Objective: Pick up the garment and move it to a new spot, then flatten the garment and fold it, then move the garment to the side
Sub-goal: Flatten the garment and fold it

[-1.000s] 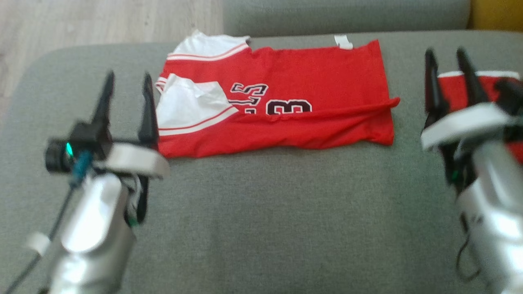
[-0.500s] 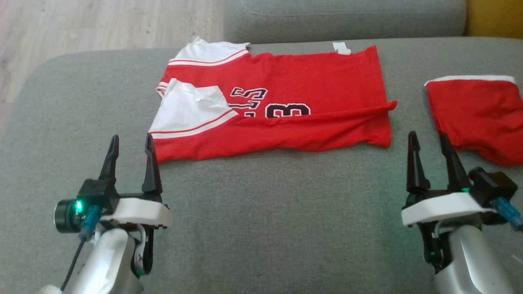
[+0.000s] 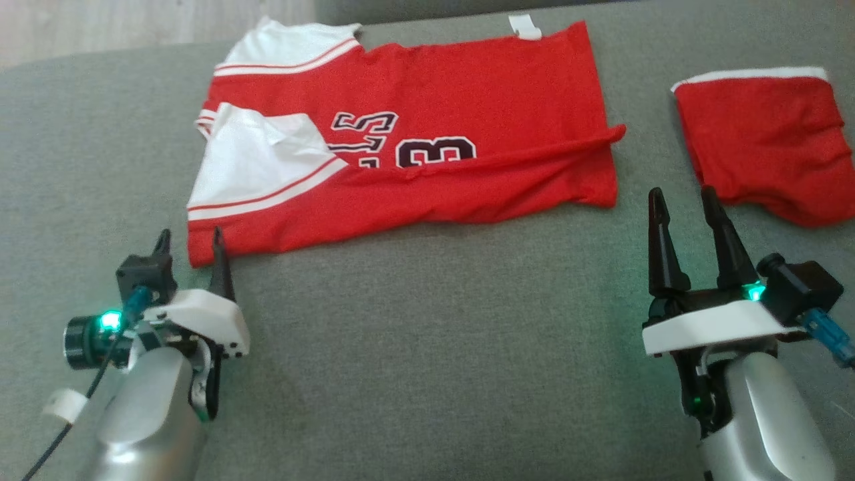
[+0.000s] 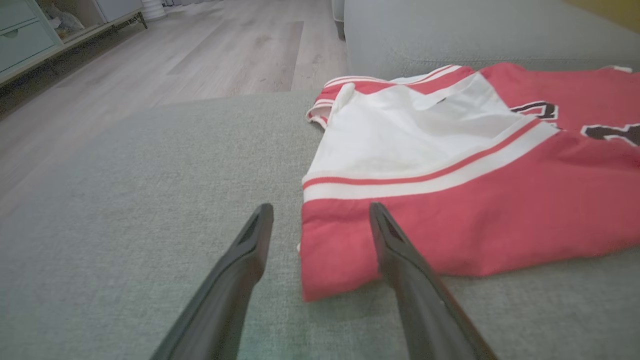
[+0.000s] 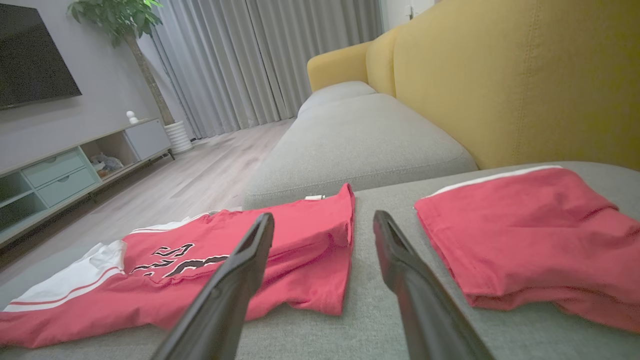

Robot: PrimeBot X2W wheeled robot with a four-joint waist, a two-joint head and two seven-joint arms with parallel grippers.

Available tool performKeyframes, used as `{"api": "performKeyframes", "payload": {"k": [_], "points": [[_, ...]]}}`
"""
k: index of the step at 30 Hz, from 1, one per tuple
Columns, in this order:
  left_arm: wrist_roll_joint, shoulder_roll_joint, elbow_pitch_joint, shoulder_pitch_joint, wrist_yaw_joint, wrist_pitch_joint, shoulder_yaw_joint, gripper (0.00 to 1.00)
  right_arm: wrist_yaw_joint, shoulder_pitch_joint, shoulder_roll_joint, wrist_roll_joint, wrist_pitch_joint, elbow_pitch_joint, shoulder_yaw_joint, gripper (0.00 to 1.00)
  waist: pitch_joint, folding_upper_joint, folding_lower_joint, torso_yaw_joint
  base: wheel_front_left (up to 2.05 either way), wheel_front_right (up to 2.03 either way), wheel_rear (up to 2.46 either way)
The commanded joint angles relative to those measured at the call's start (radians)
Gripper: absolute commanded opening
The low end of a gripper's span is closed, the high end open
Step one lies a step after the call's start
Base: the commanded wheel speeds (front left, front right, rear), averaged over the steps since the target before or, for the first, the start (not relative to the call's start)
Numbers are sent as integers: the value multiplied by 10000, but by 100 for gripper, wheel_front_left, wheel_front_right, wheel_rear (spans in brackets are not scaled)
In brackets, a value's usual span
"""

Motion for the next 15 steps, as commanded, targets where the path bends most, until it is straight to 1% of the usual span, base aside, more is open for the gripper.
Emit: {"api": "performKeyframes", "payload": {"k": [1, 10, 15], "points": [[-60, 388, 46, -539, 68, 50, 399, 100, -9, -308, 27, 81, 18, -425, 260, 100, 263, 0, -2, -223, 0, 0, 0], [-157, 484, 1740, -1296, 53, 269, 390, 100, -9, -270, 27, 247, 153, -873, 247, 100, 606, 0, -2, -528, 0, 0, 0], [-271, 335, 2481, -1477, -71, 582, 303, 100, -9, -266, 27, 282, 177, -950, 139, 100, 548, 0, -2, -557, 0, 0, 0]]}}
